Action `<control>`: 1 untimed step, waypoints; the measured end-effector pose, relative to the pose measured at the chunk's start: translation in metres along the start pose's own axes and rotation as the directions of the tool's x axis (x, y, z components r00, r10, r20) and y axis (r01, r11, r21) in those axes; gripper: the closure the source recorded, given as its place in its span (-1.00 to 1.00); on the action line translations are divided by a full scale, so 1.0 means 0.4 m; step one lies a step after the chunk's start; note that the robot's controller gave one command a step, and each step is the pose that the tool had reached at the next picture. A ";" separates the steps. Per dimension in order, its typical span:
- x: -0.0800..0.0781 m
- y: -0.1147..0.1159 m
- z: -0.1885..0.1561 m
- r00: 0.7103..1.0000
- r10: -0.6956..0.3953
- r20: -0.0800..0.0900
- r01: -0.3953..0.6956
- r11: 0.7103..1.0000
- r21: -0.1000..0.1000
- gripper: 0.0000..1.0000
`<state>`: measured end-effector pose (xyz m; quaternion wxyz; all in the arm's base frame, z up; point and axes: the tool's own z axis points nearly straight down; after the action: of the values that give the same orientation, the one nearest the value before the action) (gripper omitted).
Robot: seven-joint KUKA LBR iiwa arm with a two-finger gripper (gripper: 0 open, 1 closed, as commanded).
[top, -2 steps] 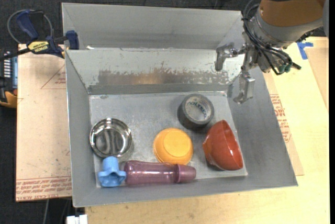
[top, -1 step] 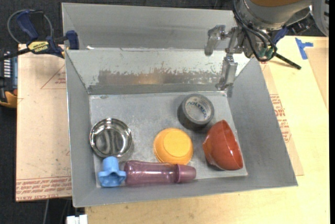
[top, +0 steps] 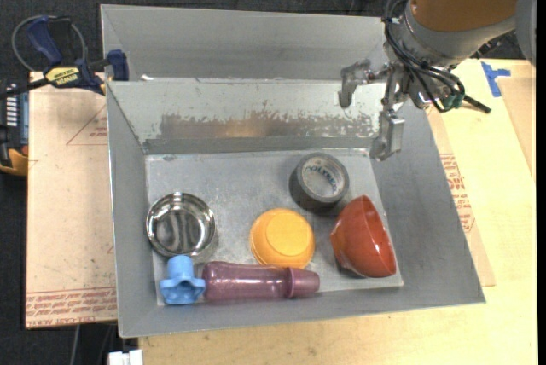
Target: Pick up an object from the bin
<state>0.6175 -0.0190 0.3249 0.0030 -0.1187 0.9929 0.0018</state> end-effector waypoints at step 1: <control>-0.004 0.005 -0.015 1.000 0.024 0.000 -0.024 1.000 -0.002 -1.00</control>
Offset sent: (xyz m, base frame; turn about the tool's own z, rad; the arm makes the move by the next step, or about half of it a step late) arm 0.0112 -0.0390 0.0334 -0.2613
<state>0.6185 -0.0165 0.3310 0.0029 -0.1066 0.9943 0.0027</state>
